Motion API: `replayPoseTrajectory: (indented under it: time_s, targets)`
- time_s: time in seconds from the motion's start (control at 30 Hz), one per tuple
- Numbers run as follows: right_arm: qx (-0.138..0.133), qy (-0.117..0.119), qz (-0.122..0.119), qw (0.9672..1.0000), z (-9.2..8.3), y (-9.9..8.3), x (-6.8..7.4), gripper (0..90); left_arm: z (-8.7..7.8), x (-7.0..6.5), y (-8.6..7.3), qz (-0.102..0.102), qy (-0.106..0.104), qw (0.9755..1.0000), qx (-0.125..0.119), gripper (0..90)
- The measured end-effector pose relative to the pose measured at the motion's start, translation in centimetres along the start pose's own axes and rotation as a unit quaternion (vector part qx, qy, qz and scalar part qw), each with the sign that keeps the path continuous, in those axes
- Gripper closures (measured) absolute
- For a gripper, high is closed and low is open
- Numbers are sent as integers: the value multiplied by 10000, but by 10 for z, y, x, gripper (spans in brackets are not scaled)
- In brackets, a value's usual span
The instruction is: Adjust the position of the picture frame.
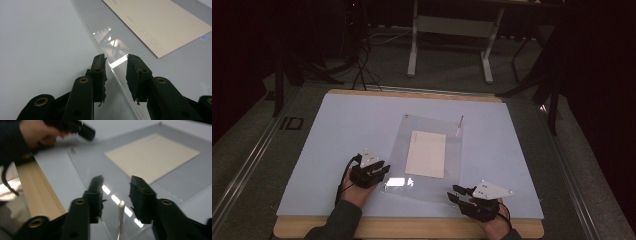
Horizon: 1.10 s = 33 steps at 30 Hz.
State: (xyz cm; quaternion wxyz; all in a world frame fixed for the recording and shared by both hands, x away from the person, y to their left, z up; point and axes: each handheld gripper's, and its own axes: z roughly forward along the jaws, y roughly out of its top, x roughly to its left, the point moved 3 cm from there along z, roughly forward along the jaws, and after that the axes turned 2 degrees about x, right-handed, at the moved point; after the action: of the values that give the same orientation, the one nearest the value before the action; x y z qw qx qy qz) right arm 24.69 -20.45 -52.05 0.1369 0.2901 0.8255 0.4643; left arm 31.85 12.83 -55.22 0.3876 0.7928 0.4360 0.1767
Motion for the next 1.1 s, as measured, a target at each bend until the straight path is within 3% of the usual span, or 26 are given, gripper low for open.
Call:
replayPoseTrajectory:
  time_s: [0.07,0.13,0.2,0.23,0.27,0.33,0.47,0.6,0.67,0.7,0.73,0.83,0.97,1.07,1.1]
  targets:
    - [141,-106,37,9998,3,-3,-2,721,0,0,0,0,0,10000,0,679]
    - [214,-43,166,9996,6,-8,-8,752,0,0,1,16,5,10000,3,679]
    - [310,-221,-88,9992,6,-5,-4,846,2,1,2,9,16,10000,6,679]
    - [345,-364,-176,9986,6,-5,-2,847,3,2,4,-1,15,10000,10,679]
    - [322,-343,-85,9989,5,-6,-4,849,4,2,5,-2,20,10000,19,679]
    - [349,-524,-42,9980,2,-7,-9,849,7,3,8,8,24,10000,3,674]
    - [317,-921,220,9950,-9,-12,-36,851,17,7,18,-32,28,10000,2,668]
    - [226,-1141,410,9924,-15,-15,-62,852,35,14,34,-97,76,9999,-25,653]
    - [186,-1180,462,9918,-16,-16,-68,852,35,14,34,-97,76,9999,-25,653]
    - [186,-1180,462,9918,-16,-16,-68,853,49,20,46,-63,129,9999,-43,653]
    - [155,-1312,521,9899,-18,-17,-82,853,55,22,52,-51,139,9999,-62,643]
    - [58,-1400,665,9879,-19,-18,-92,847,72,30,66,-16,268,9996,-114,633]
    - [77,-1497,745,9859,-16,-23,-90,772,92,40,81,-80,421,9988,-220,627]
    - [138,-1484,764,9859,-13,-26,-90,785,101,45,87,-67,528,9983,-251,625]
    - [170,-1521,774,9852,-13,-27,-90,826,109,48,92,-87,571,9979,-306,625]
